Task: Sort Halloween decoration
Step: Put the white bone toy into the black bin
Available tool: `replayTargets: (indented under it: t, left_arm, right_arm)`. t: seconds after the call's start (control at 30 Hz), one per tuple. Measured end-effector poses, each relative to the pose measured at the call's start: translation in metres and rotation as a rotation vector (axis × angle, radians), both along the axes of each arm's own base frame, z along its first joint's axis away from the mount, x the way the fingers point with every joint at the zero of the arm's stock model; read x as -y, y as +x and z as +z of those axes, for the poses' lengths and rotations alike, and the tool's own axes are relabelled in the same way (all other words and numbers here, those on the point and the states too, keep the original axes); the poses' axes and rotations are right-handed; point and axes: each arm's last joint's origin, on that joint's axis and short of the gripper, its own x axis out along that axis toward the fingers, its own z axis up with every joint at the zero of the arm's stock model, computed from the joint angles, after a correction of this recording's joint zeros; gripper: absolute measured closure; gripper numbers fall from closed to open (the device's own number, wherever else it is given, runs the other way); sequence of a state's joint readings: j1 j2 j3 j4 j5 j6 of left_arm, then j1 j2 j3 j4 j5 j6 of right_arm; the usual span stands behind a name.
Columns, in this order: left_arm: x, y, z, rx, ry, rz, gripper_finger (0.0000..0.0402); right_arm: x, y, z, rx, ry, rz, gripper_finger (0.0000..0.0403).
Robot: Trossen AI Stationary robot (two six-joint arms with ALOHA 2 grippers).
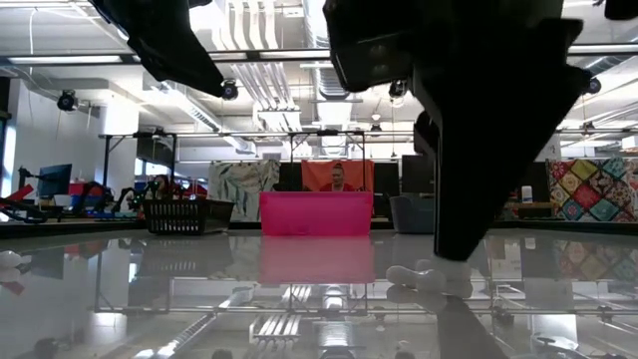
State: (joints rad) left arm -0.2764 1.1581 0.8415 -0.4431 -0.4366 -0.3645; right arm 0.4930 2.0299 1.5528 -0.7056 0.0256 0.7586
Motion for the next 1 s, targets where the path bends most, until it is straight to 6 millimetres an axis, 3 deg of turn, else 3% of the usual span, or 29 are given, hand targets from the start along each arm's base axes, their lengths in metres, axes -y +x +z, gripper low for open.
replayTargets:
  t: [0.33, 1.0]
  left_arm:
    - [0.0, 0.0, 0.0, 0.0, 0.0, 0.0, 0.0232]
    - [0.0, 0.0, 0.0, 0.003, 0.001, 0.001, 0.0232]
  right_arm:
    - [-0.001, 0.004, -0.01, 0.0, -0.001, -0.002, 0.031]
    - [0.016, 0.009, -0.016, -0.002, -0.019, 0.02, 0.0391]
